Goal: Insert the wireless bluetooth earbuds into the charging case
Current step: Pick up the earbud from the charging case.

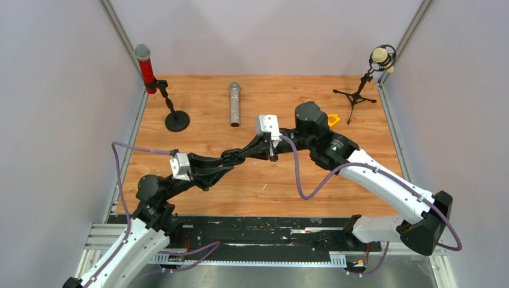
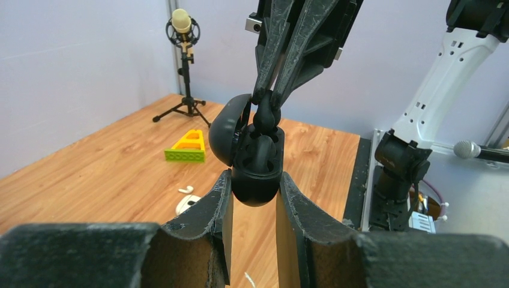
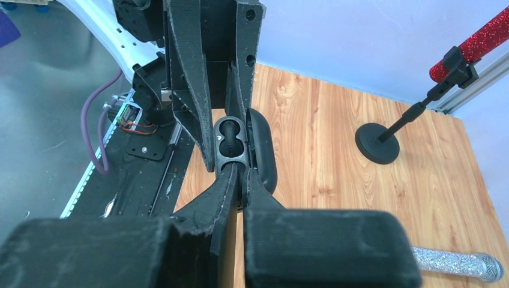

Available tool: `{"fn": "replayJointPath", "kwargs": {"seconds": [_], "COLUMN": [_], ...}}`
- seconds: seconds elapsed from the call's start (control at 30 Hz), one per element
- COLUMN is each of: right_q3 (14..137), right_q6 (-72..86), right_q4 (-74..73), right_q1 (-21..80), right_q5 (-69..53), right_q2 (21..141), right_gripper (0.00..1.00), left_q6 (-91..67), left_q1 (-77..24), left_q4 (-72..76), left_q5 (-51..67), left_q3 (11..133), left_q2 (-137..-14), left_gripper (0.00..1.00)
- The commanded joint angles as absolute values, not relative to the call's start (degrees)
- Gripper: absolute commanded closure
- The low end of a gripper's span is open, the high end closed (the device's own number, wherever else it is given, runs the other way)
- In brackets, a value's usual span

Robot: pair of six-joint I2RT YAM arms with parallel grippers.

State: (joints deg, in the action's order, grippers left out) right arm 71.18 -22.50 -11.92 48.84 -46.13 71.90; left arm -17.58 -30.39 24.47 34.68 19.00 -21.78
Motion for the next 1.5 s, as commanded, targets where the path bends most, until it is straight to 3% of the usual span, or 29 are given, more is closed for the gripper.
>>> {"fn": "replayJointPath", "kwargs": {"seconds": [0.0,0.9,1.47], "right_q3": [72.0,71.9,73.5], "right_q6": [-25.3,-25.8,-30.4], "right_q4": [-12.7,-13.3,-23.3], "right_q1": [48.2,48.9,50.5], "right_q5": [-49.5,-49.4,-45.4], "right_q2": [71.3,73.3,73.7], "right_gripper": [1.00,1.00,1.00], "left_q6": [-19.1,-18.9,-18.2], "left_q1": [-30.5,-30.3,-30.0], "left_q4": [29.1,29.9,29.0], "left_q5": [35.2,33.9,33.9], "left_q3": [18.9,18.6,18.7], "left_q2": [-21.7,-22.0,-21.9], "left_gripper": [1.00,1.00,1.00]}}
